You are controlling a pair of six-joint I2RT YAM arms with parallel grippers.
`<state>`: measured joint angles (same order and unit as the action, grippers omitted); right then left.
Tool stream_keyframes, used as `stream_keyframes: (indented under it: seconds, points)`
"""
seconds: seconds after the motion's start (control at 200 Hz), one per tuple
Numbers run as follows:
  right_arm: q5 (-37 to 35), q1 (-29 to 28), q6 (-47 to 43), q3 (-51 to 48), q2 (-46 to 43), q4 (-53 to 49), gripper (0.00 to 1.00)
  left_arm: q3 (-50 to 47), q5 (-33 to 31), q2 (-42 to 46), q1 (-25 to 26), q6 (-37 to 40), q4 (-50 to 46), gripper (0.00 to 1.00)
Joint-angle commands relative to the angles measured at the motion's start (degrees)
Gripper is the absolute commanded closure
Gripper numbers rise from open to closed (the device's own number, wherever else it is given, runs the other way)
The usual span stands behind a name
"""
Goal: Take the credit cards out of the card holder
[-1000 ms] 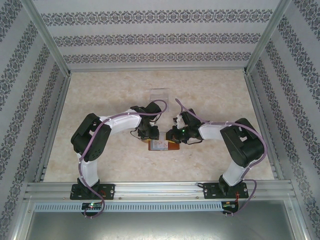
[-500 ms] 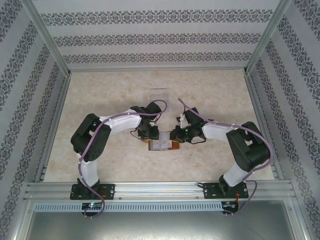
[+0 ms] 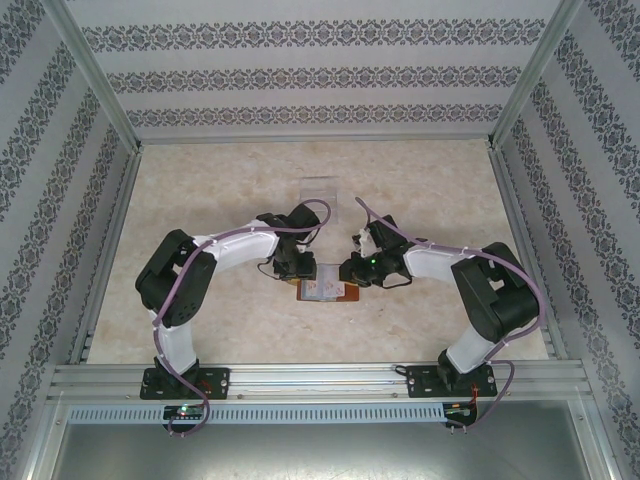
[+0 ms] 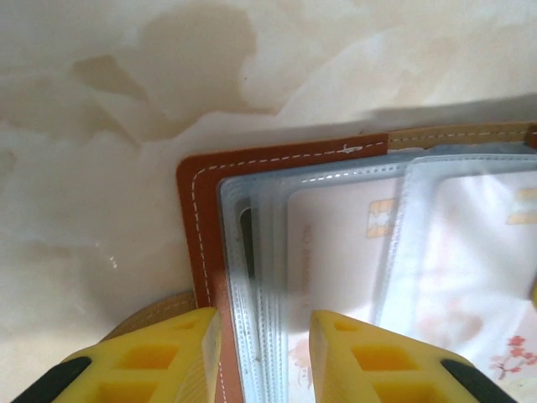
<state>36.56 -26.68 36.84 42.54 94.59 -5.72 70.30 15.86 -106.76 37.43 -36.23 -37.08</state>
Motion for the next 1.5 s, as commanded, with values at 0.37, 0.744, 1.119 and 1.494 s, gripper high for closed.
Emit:
stream_keyframes:
  seconds: [0.37, 0.744, 1.119, 1.494]
  points:
    - [1.1, -1.7, 2.3, 0.3, 1.3, 3.1, 0.83, -0.6, 4.6, -1.3, -0.2, -1.2, 2.8, 0.64]
    - [1.2, -1.7, 2.6, -0.3, 1.2, 3.4, 0.81, 1.7, -2.9, -5.2, 0.2, 1.0, -4.2, 0.62]
    - [2.7, -0.8, 6.2, -3.3, 0.0, 8.5, 0.83, 3.4, -7.7, -7.5, 1.3, 2.1, -9.4, 0.62]
    - [1.5, 0.0, 6.1, -4.9, -0.9, 8.2, 0.88, 3.7, -7.4, -8.0, 1.5, 2.0, -9.6, 0.62]
